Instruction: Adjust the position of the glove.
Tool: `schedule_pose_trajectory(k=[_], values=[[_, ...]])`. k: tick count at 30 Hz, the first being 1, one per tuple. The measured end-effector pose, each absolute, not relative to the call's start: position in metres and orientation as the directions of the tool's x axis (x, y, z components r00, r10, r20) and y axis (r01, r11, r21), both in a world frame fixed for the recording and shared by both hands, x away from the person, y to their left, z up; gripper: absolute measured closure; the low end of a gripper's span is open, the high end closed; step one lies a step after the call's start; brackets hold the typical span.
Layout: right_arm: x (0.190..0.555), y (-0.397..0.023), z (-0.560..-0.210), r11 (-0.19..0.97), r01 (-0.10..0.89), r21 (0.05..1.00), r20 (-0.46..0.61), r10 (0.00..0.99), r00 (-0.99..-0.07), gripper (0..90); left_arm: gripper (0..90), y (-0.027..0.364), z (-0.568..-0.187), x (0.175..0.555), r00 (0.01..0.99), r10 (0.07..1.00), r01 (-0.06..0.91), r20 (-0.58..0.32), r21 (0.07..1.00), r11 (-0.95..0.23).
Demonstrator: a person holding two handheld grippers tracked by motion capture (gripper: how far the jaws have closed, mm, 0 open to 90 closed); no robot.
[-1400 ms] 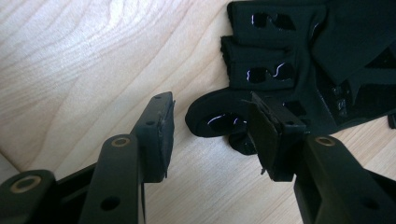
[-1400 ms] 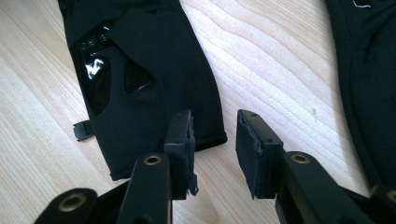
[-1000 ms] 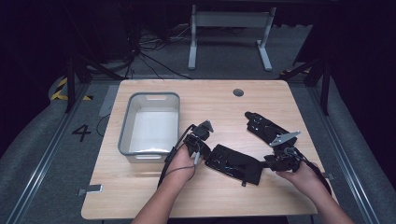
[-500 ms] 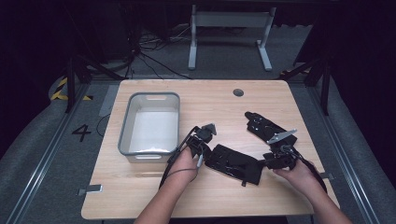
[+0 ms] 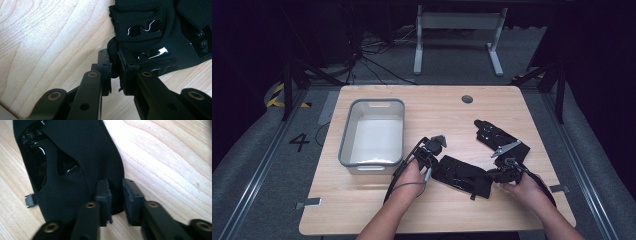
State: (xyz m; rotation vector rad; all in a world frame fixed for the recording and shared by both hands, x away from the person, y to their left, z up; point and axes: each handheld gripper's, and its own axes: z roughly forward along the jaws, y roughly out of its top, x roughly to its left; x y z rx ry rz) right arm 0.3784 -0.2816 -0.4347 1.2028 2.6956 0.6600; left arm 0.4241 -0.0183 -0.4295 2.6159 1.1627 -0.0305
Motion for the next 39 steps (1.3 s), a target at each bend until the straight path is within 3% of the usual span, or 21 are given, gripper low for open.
schedule_pose_trajectory(k=[5, 20, 27, 39], values=[[0.377, -0.279, -0.433, 0.604, 0.669, 0.433, 0.049, 0.725, -0.687, 84.3, 81.8, -0.017, -0.429, 0.424, 0.684, 0.715, 0.725, -0.143, 0.242, -0.645], [0.365, -0.291, -0.405, 0.594, 0.617, 0.516, 0.023, 0.711, -0.703, 84.5, 81.5, -0.017, -0.393, 0.386, 0.734, 0.665, 0.674, -0.139, 0.268, -0.688], [0.363, -0.290, -0.401, 0.605, 0.611, 0.511, 0.014, 0.705, -0.709, 84.4, 81.3, -0.018, -0.385, 0.359, 0.770, 0.621, 0.634, -0.147, 0.288, -0.718], [0.361, -0.282, -0.406, 0.636, 0.613, 0.468, 0.023, 0.685, -0.728, 84.1, 80.8, -0.022, -0.400, 0.345, 0.778, 0.596, 0.628, -0.199, 0.220, -0.746]])
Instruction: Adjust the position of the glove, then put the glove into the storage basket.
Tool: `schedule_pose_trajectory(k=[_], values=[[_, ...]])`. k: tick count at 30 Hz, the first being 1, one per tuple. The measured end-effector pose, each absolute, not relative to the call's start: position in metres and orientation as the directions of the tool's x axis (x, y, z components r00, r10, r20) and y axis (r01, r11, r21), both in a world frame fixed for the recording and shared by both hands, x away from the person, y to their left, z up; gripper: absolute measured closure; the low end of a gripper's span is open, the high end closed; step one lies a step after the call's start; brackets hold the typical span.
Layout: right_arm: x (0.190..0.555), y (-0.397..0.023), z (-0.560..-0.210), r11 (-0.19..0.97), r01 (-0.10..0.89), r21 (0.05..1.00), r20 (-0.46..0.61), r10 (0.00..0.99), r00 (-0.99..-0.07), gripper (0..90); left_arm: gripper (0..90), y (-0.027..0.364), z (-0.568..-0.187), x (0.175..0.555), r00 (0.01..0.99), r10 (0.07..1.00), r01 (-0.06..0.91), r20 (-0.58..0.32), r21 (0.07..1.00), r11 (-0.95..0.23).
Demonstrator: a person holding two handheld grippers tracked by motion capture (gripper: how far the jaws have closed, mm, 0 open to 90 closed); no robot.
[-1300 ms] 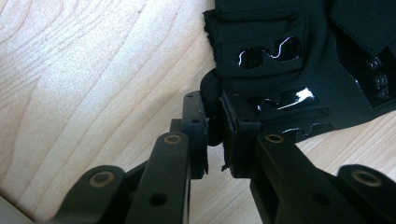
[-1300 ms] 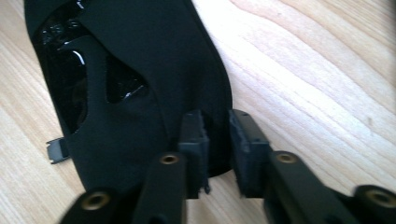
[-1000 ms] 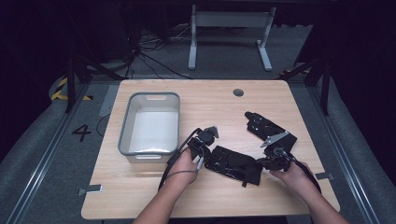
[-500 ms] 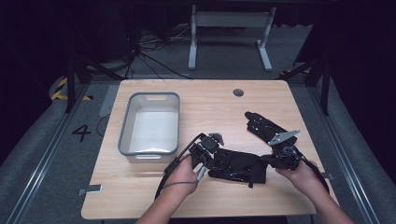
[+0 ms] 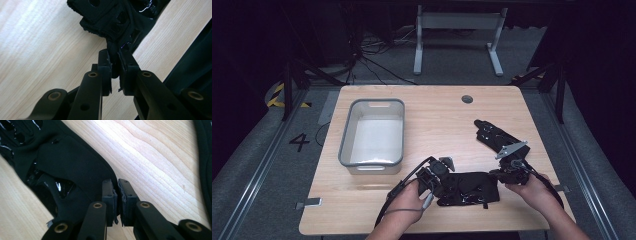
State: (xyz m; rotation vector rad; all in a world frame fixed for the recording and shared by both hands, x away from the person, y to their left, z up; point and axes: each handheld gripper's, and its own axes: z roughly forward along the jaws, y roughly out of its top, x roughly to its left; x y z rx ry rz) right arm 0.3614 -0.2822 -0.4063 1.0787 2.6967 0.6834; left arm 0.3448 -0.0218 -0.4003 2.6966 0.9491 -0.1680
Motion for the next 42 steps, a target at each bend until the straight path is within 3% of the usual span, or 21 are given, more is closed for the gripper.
schedule_pose_trajectory(k=[4, 6, 8, 10, 28, 42], values=[[0.365, -0.282, -0.414, 0.642, 0.622, 0.448, 0.020, 0.688, -0.725, 83.6, 78.7, -0.023, -0.408, 0.348, 0.767, 0.608, 0.641, -0.207, 0.197, -0.742], [0.367, -0.282, -0.418, 0.644, 0.631, 0.433, 0.015, 0.695, -0.719, 80.1, 68.6, -0.021, -0.410, 0.351, 0.757, 0.628, 0.653, -0.179, 0.192, -0.733], [0.368, -0.283, -0.418, 0.636, 0.633, 0.442, 0.010, 0.702, -0.712, 70.9, 61.2, -0.020, -0.409, 0.352, 0.753, 0.634, 0.658, -0.178, 0.199, -0.726], [0.367, -0.285, -0.416, 0.626, 0.631, 0.458, 0.013, 0.706, -0.709, 68.0, 57.5, -0.016, -0.407, 0.355, 0.742, 0.644, 0.671, -0.187, 0.222, -0.708], [0.359, -0.302, -0.391, 0.557, 0.597, 0.577, 0.010, 0.726, -0.687, 67.8, 56.2, 0.013, -0.388, 0.367, 0.718, 0.672, 0.688, -0.182, 0.336, -0.644], [0.359, -0.313, -0.380, 0.515, 0.583, 0.628, 0.033, 0.732, -0.681, 69.1, 51.6, 0.027, -0.380, 0.369, 0.742, 0.651, 0.648, -0.160, 0.418, -0.636]])
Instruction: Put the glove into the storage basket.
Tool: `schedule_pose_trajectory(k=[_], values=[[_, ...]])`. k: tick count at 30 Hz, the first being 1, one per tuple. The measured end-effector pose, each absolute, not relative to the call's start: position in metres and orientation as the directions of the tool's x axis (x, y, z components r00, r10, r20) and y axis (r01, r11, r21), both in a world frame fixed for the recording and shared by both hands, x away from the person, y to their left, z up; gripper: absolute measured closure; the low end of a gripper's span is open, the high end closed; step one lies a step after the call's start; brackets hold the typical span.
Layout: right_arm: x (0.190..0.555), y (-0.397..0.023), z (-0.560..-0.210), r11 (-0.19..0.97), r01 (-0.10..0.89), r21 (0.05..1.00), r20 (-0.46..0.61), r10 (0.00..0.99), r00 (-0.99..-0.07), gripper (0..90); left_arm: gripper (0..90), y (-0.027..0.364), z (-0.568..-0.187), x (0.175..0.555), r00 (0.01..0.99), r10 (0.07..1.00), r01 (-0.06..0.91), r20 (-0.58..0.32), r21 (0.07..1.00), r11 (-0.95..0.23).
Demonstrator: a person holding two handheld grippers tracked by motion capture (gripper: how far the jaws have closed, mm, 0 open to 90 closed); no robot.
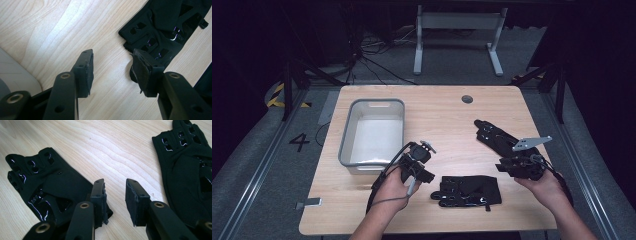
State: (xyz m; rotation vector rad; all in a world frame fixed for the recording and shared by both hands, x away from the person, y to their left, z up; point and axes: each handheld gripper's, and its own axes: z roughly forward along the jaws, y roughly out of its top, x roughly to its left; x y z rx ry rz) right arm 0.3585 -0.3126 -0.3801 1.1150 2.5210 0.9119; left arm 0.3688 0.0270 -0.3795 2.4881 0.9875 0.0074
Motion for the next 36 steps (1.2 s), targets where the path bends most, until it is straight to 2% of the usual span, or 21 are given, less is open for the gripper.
schedule_pose_trajectory(k=[12, 22, 36], values=[[0.368, -0.319, -0.368, 0.482, 0.564, 0.671, 0.024, 0.746, -0.666, 71.2, 49.8, 0.035, -0.377, 0.372, 0.747, 0.642, 0.645, -0.175, 0.429, -0.633], [0.406, -0.329, -0.366, 0.449, 0.598, 0.664, 0.016, 0.791, -0.611, 73.4, 48.6, 0.040, -0.378, 0.368, 0.754, 0.632, 0.636, -0.176, 0.436, -0.637], [0.464, -0.342, -0.390, 0.377, 0.661, 0.648, 0.022, 0.859, -0.512, 70.3, 47.5, 0.057, -0.381, 0.356, 0.735, 0.656, 0.653, -0.171, 0.439, -0.617]])
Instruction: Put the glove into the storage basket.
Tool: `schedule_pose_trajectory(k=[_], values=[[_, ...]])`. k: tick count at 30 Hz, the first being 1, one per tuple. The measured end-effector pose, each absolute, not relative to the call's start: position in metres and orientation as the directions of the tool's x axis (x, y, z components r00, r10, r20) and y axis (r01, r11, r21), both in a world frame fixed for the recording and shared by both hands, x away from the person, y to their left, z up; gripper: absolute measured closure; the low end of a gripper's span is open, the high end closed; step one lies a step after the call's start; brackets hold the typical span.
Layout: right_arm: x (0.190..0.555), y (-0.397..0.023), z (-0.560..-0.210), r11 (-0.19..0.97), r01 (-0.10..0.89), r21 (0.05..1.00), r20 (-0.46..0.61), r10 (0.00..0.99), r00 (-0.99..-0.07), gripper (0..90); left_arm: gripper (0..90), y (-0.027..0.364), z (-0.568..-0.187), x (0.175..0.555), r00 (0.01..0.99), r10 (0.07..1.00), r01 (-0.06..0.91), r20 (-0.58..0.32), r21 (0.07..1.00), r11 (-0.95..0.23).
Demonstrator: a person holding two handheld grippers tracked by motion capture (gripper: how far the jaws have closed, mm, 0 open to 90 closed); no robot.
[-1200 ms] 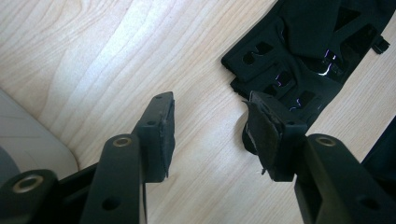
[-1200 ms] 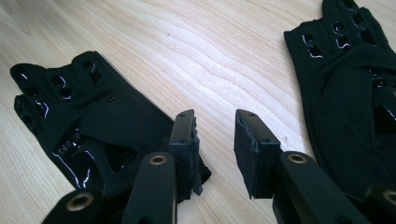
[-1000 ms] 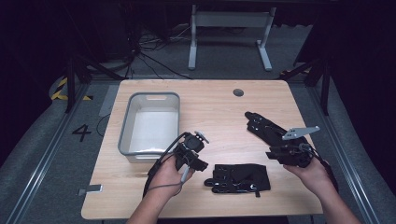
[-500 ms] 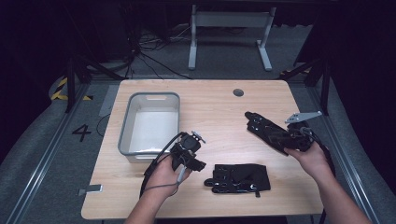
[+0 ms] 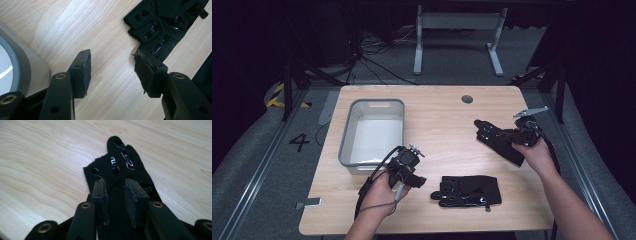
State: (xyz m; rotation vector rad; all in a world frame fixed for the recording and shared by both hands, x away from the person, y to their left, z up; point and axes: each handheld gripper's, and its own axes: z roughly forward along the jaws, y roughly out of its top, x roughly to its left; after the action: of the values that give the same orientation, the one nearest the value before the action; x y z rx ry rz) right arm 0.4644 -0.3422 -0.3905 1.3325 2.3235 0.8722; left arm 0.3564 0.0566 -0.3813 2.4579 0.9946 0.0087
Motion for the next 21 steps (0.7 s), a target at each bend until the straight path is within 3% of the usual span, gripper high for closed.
schedule_pose_trajectory(k=[21], values=[[0.495, -0.369, -0.424, 0.334, 0.725, 0.602, -0.005, 0.910, -0.415, 66.6, 47.5, 0.052, -0.384, 0.359, 0.739, 0.650, 0.653, -0.175, 0.424, -0.627]])
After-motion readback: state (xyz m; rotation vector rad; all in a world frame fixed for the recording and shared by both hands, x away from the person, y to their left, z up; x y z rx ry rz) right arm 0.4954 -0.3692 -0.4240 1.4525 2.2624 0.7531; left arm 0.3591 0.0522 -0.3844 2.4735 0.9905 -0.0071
